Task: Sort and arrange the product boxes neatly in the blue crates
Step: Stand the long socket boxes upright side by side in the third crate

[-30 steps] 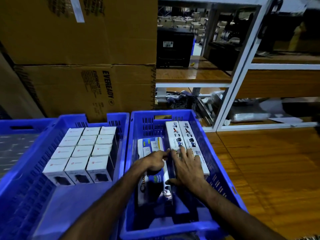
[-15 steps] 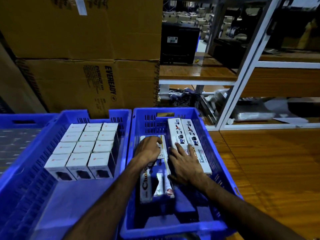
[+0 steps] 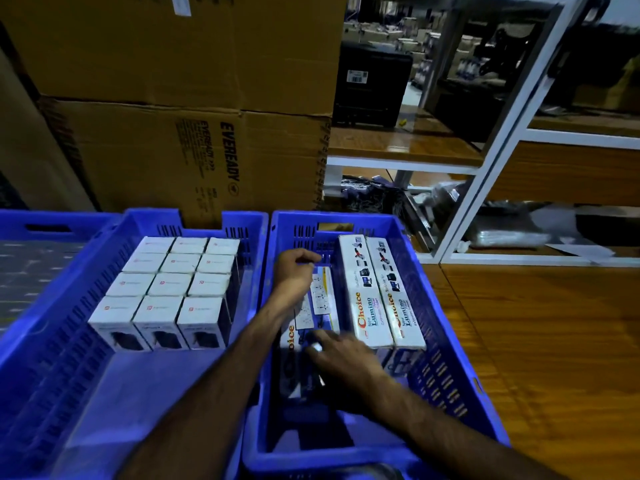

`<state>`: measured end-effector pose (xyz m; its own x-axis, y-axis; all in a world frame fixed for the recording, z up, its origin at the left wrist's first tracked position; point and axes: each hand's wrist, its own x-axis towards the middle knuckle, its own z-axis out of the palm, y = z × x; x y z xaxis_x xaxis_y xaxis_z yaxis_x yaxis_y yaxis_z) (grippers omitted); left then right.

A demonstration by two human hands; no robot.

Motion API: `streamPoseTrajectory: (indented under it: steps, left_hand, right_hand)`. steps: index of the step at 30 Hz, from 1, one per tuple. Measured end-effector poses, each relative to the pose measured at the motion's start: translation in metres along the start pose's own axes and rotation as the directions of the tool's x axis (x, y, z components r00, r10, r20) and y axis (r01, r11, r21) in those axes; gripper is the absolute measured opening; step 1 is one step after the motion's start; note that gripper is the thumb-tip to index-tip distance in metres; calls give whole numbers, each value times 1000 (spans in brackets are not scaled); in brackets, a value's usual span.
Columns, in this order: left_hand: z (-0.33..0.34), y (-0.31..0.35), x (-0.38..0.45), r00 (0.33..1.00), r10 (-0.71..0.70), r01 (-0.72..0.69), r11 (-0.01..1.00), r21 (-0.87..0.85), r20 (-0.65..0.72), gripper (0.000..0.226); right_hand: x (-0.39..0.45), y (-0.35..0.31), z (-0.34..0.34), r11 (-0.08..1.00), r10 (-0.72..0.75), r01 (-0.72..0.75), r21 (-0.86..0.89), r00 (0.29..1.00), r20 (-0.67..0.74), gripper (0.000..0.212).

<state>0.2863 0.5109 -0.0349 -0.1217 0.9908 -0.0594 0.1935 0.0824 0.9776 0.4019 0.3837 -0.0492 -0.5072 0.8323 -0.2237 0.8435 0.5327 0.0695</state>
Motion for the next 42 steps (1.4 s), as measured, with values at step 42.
streamPoseTrajectory:
  steps: [42]
  left_hand:
    - [-8, 1, -22, 937, -177, -87, 716, 693, 301, 89]
  right_hand:
    - [-21, -36, 3, 119, 330, -303, 946, 910, 250, 8]
